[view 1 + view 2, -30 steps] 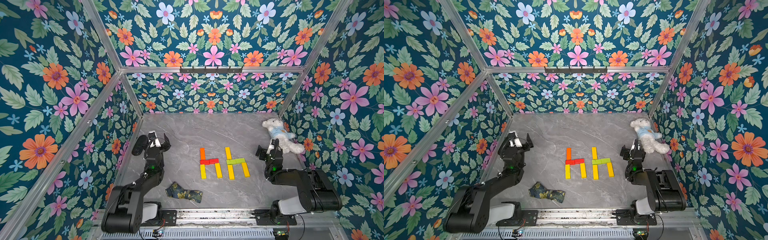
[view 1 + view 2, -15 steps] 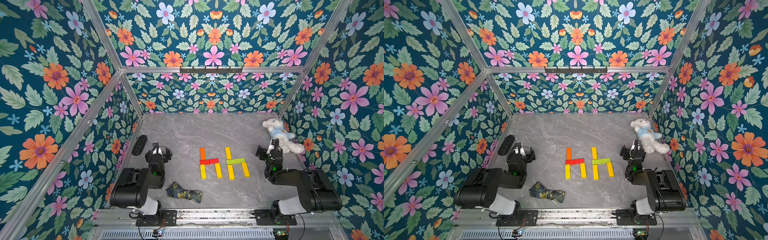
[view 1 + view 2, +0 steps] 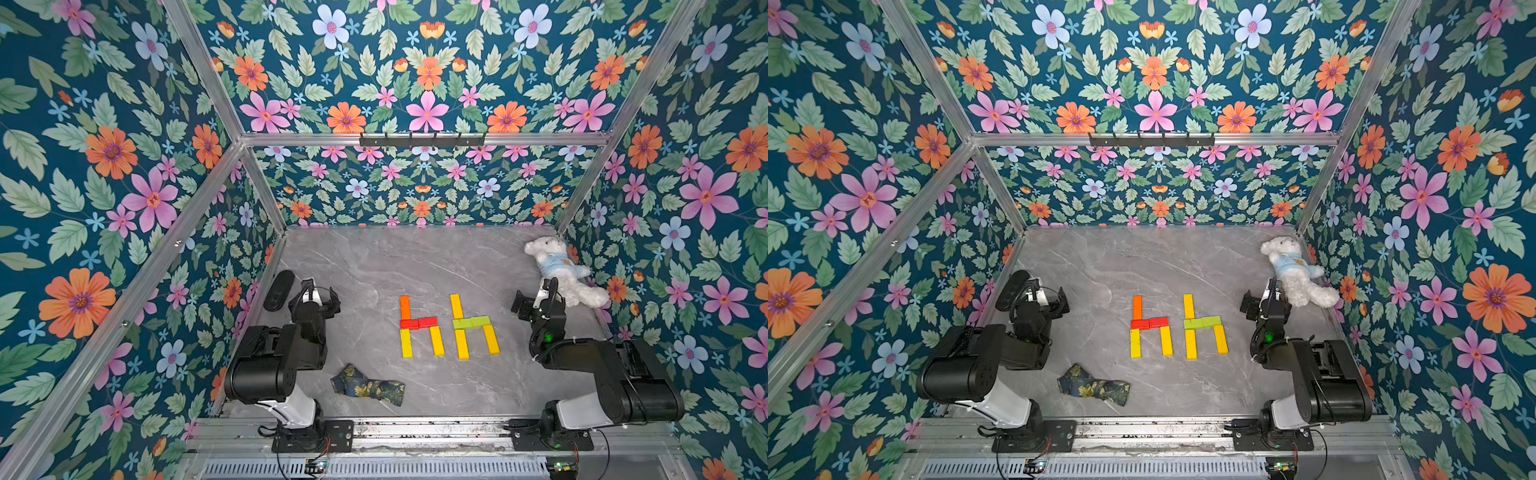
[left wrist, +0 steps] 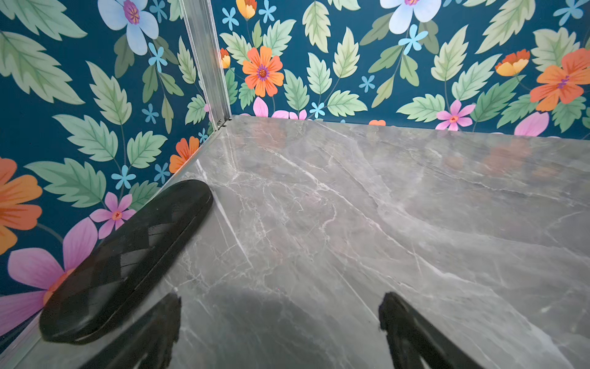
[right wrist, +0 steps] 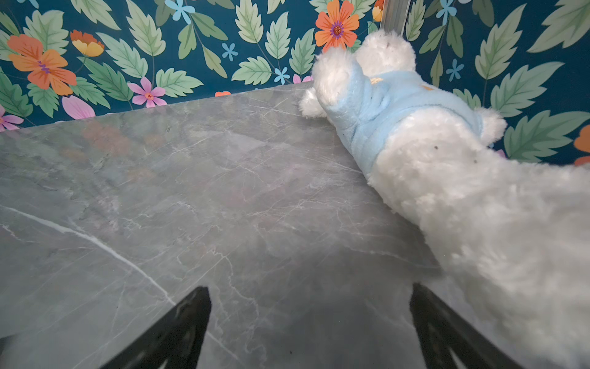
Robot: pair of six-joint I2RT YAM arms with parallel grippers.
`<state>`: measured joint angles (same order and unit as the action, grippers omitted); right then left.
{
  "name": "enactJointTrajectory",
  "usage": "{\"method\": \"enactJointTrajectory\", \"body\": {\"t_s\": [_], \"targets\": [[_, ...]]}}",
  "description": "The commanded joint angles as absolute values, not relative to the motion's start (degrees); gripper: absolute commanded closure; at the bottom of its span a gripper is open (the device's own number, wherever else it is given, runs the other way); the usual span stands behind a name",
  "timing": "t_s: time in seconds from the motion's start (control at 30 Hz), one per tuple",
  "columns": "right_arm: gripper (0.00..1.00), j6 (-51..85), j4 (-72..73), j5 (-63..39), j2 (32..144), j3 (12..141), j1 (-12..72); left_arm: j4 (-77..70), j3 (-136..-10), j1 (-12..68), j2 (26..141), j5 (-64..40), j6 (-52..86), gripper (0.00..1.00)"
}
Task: Assemble the letter h with building blocks
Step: Reset both arms
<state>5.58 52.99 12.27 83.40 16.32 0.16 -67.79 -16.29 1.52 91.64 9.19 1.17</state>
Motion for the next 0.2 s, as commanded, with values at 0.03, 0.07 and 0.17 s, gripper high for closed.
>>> {"method": "enactJointTrajectory", "body": {"t_s": [0.03, 0.07, 0.17], "targets": [[0.01, 5.0, 55.4, 12.4, 83.4, 16.4, 0.2, -69.3, -16.7, 1.5, 91.8, 9.2, 1.1, 0.00], [0.01, 5.0, 55.4, 12.4, 83.4, 16.4, 0.2, -69.3, -16.8, 1.5, 91.8, 9.2, 1.1, 0.00], [0.01, 5.0, 55.5, 12.4, 83.4, 16.4, 0.2, -68.9, -16.9, 1.8, 91.9, 9.4, 0.8, 0.00]]}}
